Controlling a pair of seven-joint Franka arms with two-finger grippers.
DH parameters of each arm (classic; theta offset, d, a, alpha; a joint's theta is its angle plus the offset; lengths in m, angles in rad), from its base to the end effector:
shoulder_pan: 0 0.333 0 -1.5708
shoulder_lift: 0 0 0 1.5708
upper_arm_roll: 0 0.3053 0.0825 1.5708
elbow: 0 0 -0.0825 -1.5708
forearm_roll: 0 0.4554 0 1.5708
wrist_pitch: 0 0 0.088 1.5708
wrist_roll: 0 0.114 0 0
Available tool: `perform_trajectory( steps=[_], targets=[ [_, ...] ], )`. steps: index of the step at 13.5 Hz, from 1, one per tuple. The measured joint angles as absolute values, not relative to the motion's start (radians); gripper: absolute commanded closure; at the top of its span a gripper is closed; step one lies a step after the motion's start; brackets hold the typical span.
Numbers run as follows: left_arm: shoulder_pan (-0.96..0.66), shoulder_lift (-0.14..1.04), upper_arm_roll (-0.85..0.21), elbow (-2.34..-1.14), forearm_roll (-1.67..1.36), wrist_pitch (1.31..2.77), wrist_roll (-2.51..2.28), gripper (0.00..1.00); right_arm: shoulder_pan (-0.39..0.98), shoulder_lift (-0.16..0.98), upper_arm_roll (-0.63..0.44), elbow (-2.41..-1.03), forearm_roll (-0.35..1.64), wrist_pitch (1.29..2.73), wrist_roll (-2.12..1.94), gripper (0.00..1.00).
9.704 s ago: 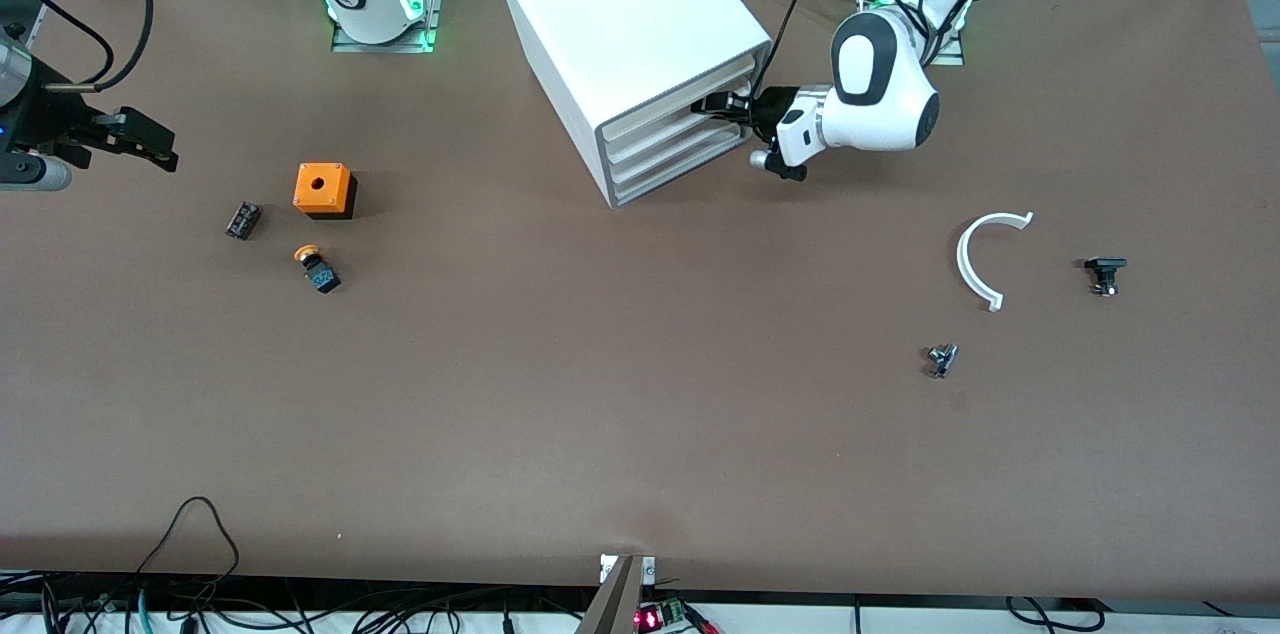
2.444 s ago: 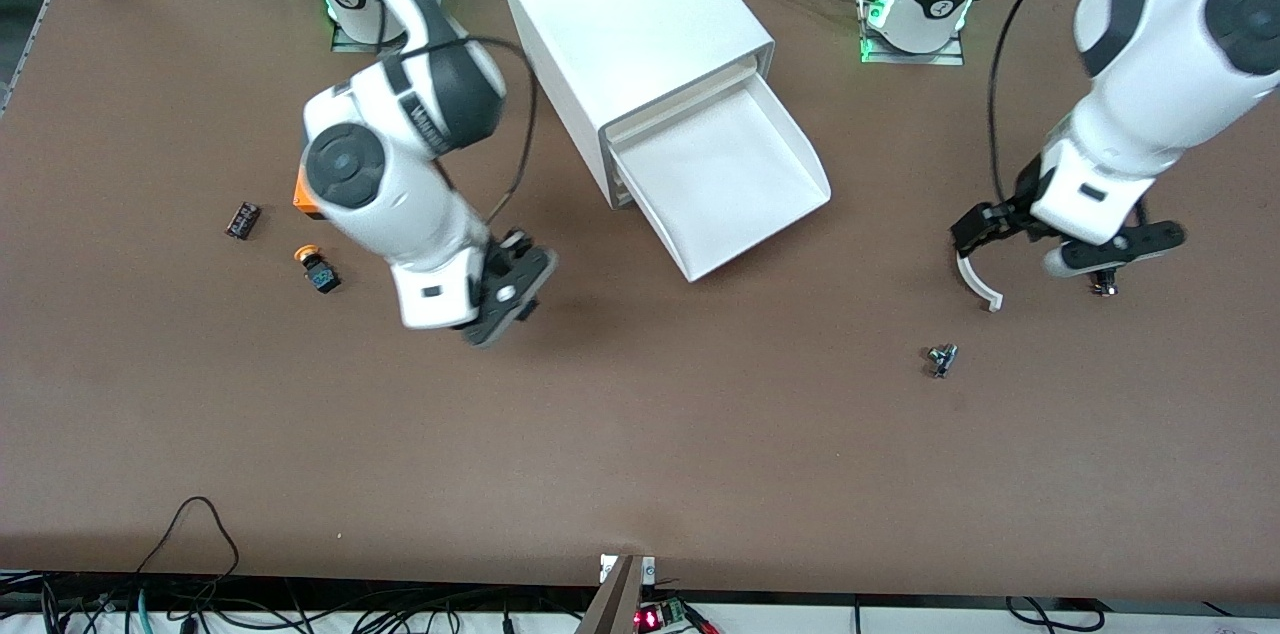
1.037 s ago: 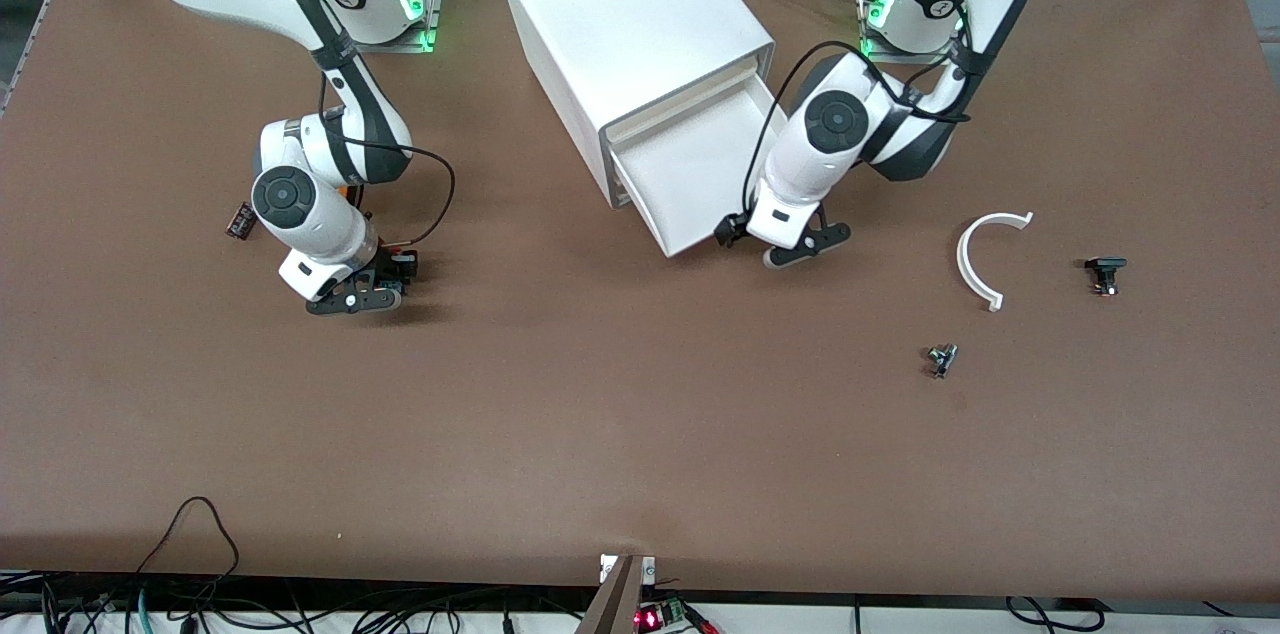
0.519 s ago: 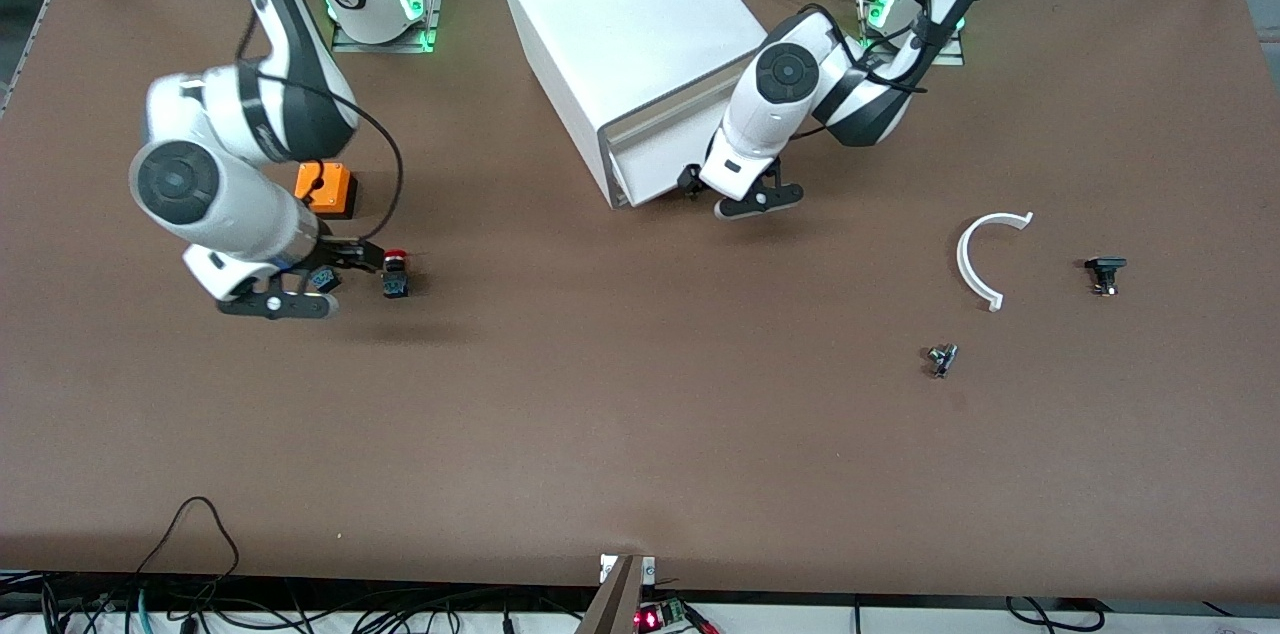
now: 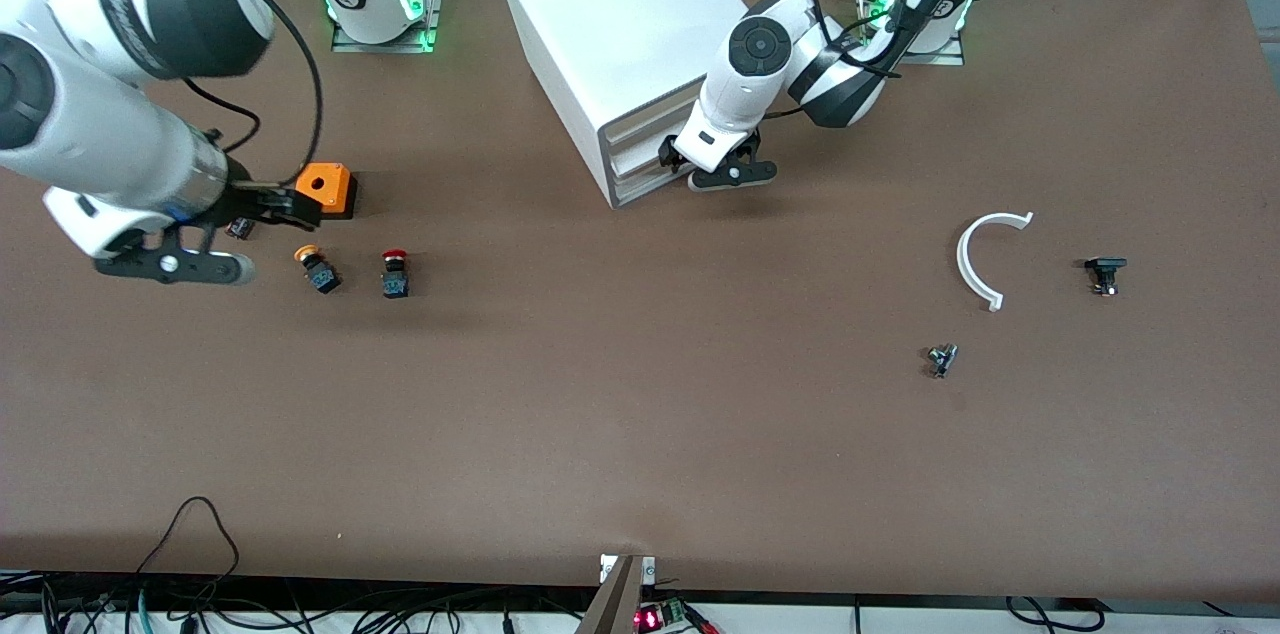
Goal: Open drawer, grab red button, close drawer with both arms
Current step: 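Set the red button beside the orange box with the right gripper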
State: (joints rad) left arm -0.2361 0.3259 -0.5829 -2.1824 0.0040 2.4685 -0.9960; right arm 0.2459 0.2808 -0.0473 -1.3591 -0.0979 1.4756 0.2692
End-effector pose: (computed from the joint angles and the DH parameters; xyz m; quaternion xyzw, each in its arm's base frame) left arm 0.4049 -0.4480 0.1929 0.9912 0.0992 -0.0645 0.0590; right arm 0.6800 0.1286 0.5284 0.9945 -0.0354 -0.0667 0.0730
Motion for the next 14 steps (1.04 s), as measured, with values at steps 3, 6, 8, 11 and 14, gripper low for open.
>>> perform_trajectory(
  steps=[3,6,8,11,14],
  targets=[
    [-0.234,0.323,-0.6,-2.185,0.007,2.464,-0.996,0.0,0.19,0.261,-0.056,-1.333,-0.12,1.454,0.27,0.0],
    [-0.174,0.29,-0.556,-2.17,0.147,2.469,-0.996,0.0,0.067,0.222,-0.056,-1.385,-0.077,1.477,0.15,0.0],
    [-0.103,0.246,-0.525,-2.143,0.235,2.469,-0.994,0.0,0.008,0.176,-0.058,-1.47,-0.066,1.517,0.049,0.0],
    [-0.047,0.18,-0.438,-2.083,0.252,2.458,-0.944,0.0,0.005,0.109,-0.049,-1.523,-0.066,1.527,0.024,0.0],
    [-0.006,0.122,-0.381,-1.998,0.239,2.305,-0.74,0.0,0.007,0.017,-0.041,-1.565,-0.066,1.528,0.024,0.0]
  ],
)
